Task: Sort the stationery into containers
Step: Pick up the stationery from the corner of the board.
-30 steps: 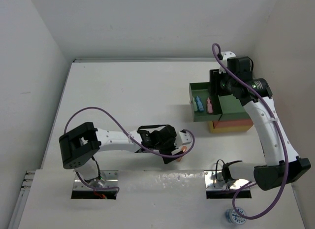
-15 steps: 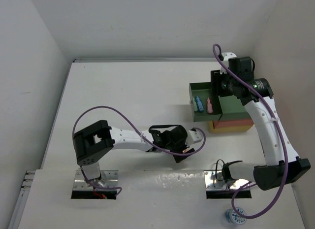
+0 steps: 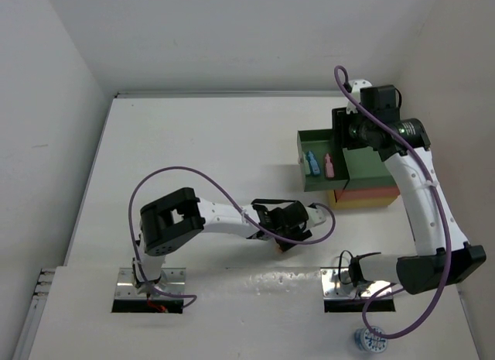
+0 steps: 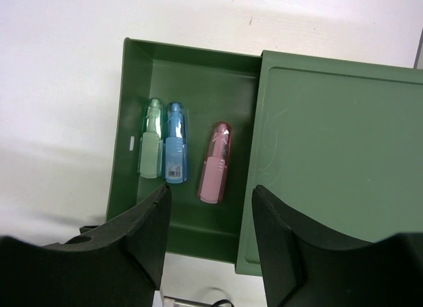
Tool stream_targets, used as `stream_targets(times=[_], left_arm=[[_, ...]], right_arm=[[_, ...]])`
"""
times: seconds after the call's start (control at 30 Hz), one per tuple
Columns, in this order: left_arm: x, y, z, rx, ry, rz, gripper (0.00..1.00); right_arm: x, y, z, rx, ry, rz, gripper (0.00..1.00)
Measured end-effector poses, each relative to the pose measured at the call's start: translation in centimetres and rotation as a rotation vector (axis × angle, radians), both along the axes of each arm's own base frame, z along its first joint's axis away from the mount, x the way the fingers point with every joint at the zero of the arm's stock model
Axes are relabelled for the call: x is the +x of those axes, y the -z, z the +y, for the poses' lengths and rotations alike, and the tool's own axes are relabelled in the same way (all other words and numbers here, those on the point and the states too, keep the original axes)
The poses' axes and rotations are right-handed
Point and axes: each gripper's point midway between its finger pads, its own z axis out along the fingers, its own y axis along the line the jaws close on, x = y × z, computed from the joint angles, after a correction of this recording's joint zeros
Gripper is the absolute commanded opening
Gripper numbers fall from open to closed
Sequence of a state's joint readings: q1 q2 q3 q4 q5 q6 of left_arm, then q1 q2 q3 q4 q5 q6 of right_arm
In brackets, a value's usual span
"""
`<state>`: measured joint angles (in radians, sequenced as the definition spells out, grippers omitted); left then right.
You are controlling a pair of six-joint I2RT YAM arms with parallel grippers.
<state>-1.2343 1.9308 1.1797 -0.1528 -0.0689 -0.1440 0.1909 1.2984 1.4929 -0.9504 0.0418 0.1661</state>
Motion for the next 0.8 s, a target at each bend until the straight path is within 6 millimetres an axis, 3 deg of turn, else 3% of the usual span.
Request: stream_targets(times=[0.13, 0.27, 0.43, 0.57, 0.7, 0.8], left_arm=[[0.2, 0.2, 0.9, -0.005, -0.01, -0.001, 0.49], [0.2, 0.3, 3.6, 0.014, -0.019, 0.01, 0.39], [0.1, 0.3, 5.6, 0.021, -0.011, 0.057, 0.03], [0.7, 0.2, 6.7, 0.002, -0.023, 0.113, 0.0], [2.5, -0.2, 9.3, -0.013, -0.089, 0.184, 0.0], [4.4, -2.3, 10.8, -0.068, -0.152, 0.207, 0.0]], right_arm=[[0.3, -0.5, -0.1, -0.006, -0.006, -0.01, 0.51], [0.4, -0.8, 0.0, -0.003, -0.013, -0.017, 0.51], [0.4, -0.6, 0.3, 0.011, -0.022, -0.005, 0.49], [0.3, -0.6, 1.1, 0.039, -0.048, 0.001, 0.49], [0.3, -1.0, 2.4, 0.07, -0.088, -0.02, 0.49], [0.5, -1.9, 3.4, 0.111, -0.107, -0.058, 0.47]])
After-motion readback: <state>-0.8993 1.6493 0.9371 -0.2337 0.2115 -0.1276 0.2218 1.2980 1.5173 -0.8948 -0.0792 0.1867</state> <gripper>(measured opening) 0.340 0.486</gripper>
